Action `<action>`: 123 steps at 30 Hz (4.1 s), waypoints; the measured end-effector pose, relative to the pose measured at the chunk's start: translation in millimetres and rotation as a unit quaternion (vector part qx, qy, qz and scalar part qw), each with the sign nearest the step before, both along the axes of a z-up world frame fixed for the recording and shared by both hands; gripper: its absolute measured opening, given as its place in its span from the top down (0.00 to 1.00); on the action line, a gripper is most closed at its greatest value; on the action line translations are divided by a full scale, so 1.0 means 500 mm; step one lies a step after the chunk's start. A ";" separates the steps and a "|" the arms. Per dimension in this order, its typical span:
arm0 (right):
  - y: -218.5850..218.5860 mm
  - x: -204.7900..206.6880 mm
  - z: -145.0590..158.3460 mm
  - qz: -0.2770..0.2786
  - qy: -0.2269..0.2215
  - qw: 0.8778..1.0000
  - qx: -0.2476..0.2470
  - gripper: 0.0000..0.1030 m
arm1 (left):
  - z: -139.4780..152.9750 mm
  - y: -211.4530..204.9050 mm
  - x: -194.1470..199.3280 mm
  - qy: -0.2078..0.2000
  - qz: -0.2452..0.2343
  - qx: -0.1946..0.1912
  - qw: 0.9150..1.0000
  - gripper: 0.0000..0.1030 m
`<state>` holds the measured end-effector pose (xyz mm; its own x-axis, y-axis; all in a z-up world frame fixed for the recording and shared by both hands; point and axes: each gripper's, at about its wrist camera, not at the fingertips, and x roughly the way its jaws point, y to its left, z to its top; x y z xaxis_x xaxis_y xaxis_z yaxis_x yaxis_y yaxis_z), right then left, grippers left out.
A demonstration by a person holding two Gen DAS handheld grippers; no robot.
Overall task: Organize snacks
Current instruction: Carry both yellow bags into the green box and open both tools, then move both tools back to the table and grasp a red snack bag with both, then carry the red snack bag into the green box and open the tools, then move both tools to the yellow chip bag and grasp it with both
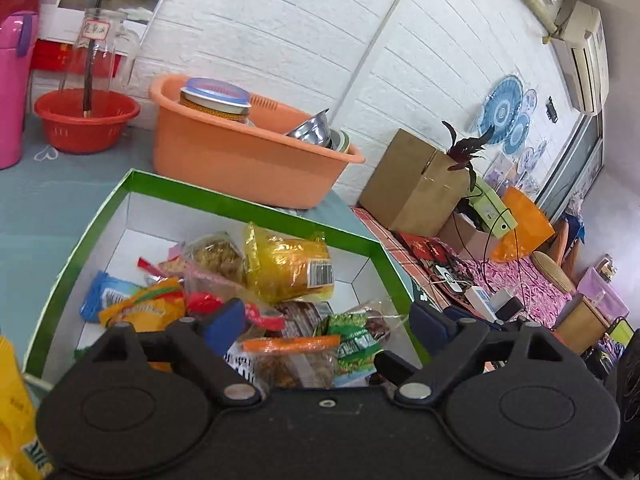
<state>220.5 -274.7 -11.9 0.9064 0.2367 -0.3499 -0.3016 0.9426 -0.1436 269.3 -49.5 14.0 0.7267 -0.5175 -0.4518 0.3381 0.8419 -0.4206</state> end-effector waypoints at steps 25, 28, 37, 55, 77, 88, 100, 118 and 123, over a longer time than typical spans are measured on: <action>0.119 -0.254 -0.001 0.104 0.068 0.985 0.115 0.00 | -0.072 0.250 -0.337 0.064 0.126 -0.010 0.990 0.00; 0.144 -0.250 -0.022 0.115 0.092 0.983 0.110 0.00 | -0.087 0.257 -0.341 0.075 0.120 -0.019 0.990 0.00; 0.188 -0.166 -0.061 0.178 0.155 0.966 0.107 0.00 | -0.129 0.275 -0.348 0.100 0.119 -0.130 0.979 0.00; 0.187 -0.211 -0.070 0.205 0.194 0.952 0.115 0.05 | -0.127 0.239 -0.347 0.076 0.099 -0.053 0.991 0.16; 0.076 -0.220 0.051 0.134 0.048 0.981 0.133 0.39 | 0.035 0.071 -0.255 -0.023 0.019 -0.034 0.999 0.47; 0.001 -0.128 0.057 0.068 0.019 0.986 0.148 0.39 | 0.047 -0.029 -0.114 -0.029 -0.023 -0.022 0.999 0.48; -0.027 -0.032 -0.011 -0.001 0.007 0.996 0.094 0.00 | -0.035 -0.068 0.000 0.005 -0.012 0.037 0.999 0.01; 0.019 -0.199 0.056 0.057 -0.035 0.991 0.118 0.00 | 0.035 0.101 -0.230 -0.045 0.073 0.012 0.996 0.00; 0.059 -0.234 0.040 0.085 -0.014 0.990 0.114 0.00 | 0.004 0.173 -0.263 -0.035 0.135 0.052 0.989 0.00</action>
<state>103.7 -245.4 8.1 0.8553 0.4559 -0.2460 -0.4569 0.8877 0.0564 137.7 36.9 16.0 0.8640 -0.2532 -0.4353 0.1201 0.9430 -0.3103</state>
